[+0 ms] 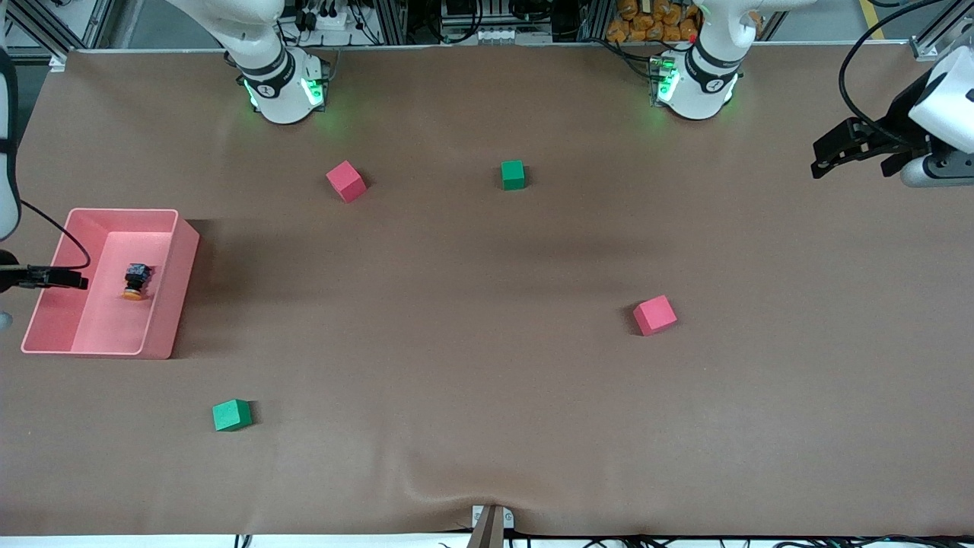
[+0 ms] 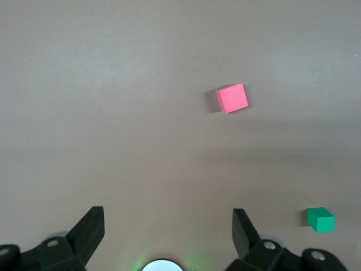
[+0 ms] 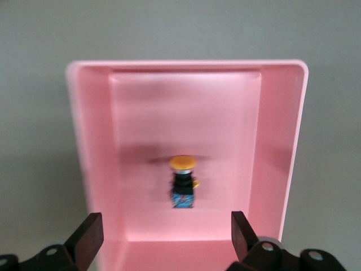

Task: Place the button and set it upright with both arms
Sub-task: 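Reach the right gripper into the pink bin toward the yellow button, then close the right gripper around the yellow button's base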

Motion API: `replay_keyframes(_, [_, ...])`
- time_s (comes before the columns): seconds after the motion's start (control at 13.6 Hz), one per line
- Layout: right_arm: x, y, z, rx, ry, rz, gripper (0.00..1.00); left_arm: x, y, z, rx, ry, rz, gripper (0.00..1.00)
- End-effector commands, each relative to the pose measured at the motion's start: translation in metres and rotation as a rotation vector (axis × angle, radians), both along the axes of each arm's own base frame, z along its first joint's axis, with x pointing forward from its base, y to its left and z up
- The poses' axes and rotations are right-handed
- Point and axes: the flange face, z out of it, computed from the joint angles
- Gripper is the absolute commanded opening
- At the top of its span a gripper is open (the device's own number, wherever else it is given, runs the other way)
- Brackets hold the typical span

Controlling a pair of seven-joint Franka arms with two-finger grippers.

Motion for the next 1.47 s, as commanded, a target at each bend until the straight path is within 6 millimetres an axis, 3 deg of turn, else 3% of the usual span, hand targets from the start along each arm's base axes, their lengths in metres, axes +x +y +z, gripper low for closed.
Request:
replay_keyframes(0.0, [-0.002,-0.010,-0.046,0.049,0.012,0.003,1.00,0.002,0.001,0.002,0.006,-0.001,-0.015,1.00])
replay_keyframes(0.59, [-0.015,-0.025,-0.135,0.068,0.041,0.035,1.00,0.001,-0.001,0.003,0.008,-0.003,0.002,1.00])
replay_keyframes(0.81, [-0.022,-0.034,-0.147,0.074,0.048,0.020,1.00,0.002,-0.002,0.003,0.008,-0.003,-0.001,1.00])
replay_keyframes(1.03, [-0.032,-0.027,-0.168,0.102,0.033,0.001,1.00,0.001,-0.001,0.005,0.008,-0.010,0.002,1.00])
replay_keyframes(1.1, [-0.034,-0.028,-0.171,0.105,0.033,0.006,0.80,0.001,-0.002,0.005,0.008,-0.012,0.002,1.00])
replay_keyframes(1.17, [-0.034,-0.029,-0.170,0.110,0.030,0.023,0.54,0.003,-0.002,0.005,0.005,-0.016,0.002,1.00])
replay_keyframes(1.25, [-0.034,-0.030,-0.170,0.113,0.031,0.032,0.21,0.004,-0.003,0.004,0.005,-0.022,0.001,1.00])
replay_keyframes(1.32, [-0.034,-0.029,-0.170,0.116,0.036,0.033,0.00,0.005,-0.003,0.005,0.004,-0.031,0.001,1.00])
replay_keyframes(1.39, [-0.032,-0.027,-0.167,0.115,0.035,0.036,0.00,0.006,-0.003,0.006,0.001,-0.040,0.001,1.00])
